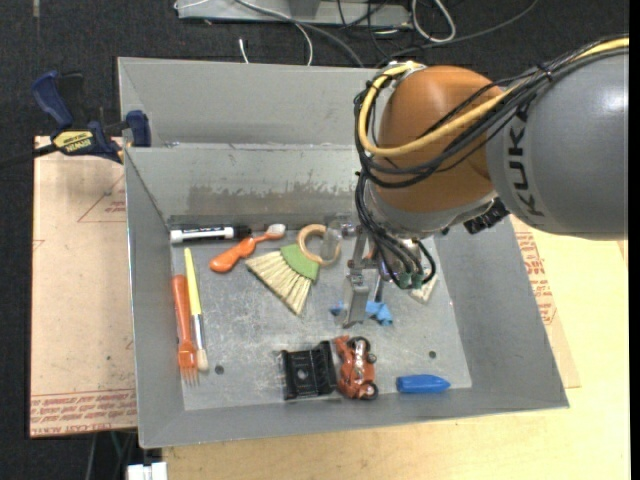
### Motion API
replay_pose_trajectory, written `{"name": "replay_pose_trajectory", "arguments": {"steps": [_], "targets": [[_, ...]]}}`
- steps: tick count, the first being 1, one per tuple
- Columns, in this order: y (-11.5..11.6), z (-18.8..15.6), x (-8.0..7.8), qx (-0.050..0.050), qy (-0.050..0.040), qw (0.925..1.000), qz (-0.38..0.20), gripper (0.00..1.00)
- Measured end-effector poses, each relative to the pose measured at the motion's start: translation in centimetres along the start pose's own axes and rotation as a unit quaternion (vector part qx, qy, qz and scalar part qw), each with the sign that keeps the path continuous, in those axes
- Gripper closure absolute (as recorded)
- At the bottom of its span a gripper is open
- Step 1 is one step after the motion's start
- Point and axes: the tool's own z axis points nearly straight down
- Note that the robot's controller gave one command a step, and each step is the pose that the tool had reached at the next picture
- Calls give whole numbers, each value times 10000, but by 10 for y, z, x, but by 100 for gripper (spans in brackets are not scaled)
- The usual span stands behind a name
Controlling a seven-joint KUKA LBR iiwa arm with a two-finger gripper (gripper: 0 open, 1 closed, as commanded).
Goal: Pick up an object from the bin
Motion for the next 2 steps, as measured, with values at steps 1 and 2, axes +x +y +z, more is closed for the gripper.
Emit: {"name": "replay_pose_trajectory", "arguments": {"steps": [1, 2], "targets": [[-2, 77, 28, -1, -15, 9989, -479, 0], [2, 64, 63, -5, -58, 9939, -1101, 0]]}}
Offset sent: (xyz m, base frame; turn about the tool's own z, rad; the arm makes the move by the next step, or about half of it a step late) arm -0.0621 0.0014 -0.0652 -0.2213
